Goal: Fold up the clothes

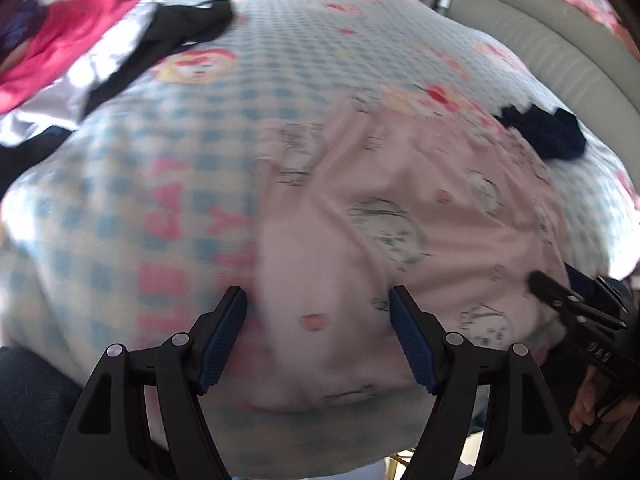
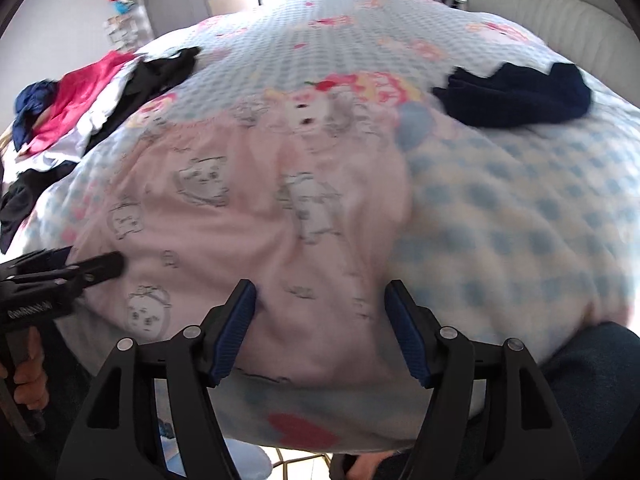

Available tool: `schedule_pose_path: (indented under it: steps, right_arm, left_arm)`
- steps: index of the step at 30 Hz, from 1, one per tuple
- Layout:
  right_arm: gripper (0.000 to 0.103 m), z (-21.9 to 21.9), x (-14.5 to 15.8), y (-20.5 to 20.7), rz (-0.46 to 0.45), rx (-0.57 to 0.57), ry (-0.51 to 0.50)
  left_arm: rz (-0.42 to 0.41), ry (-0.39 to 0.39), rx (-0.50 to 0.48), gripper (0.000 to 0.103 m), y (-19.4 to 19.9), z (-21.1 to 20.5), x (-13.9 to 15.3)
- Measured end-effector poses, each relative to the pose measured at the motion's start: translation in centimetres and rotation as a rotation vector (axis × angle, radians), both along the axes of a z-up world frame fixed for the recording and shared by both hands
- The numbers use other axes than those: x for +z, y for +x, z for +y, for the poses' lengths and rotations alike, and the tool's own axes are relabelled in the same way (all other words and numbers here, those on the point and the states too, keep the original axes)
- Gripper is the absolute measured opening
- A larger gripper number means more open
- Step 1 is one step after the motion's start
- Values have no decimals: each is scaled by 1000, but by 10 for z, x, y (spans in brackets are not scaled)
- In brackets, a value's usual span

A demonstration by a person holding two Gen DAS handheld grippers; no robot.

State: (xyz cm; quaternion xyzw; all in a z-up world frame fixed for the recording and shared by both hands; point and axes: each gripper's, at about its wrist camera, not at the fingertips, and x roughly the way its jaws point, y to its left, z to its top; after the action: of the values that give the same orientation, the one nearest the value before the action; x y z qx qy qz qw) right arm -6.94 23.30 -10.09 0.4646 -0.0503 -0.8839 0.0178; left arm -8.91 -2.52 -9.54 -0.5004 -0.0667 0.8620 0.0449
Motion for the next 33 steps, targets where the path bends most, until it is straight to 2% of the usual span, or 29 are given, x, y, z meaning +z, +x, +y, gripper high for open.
schedule_pose_path:
  steps: [5, 8, 12, 14, 15, 17, 19, 23, 26, 28, 33]
  right_arm:
    - [68, 24, 0, 4, -20, -86, -42]
    - [68, 28, 6, 9, -2, -107, -11]
    - [68, 32, 12, 15, 32, -115, -40]
    - [68, 34, 16, 19, 49, -118, -54]
    - [68, 35, 17, 20, 58, -120, -61]
    - [68, 37, 20, 24, 75, -124, -76]
    - [68, 33, 21, 25, 81, -102, -79]
    - [69, 14, 16, 24, 59, -15, -55]
    - [69, 10, 3, 17, -13, -26, 5]
    - [69, 17, -3, 16, -42, -54, -31]
    - [69, 34, 3, 19, -17, -127, -73]
  left_arm:
    - [13, -17, 72, 76, 7, -17, 5]
    - [24, -19, 104, 76, 12, -25, 8]
    - [46, -15, 140, 75, 16, -33, 11]
    - [94, -21, 178, 74, 23, -39, 20]
    - [135, 2, 190, 74, 28, -43, 27]
    - [183, 103, 174, 74, 35, -50, 36]
    - [154, 153, 157, 74, 36, -51, 31]
    - [23, 138, 121, 74, 26, -40, 8]
    - [21, 116, 153, 74, 26, -43, 7]
    - [20, 102, 175, 74, 26, -45, 6]
    - [62, 72, 283, 72, 35, -57, 13]
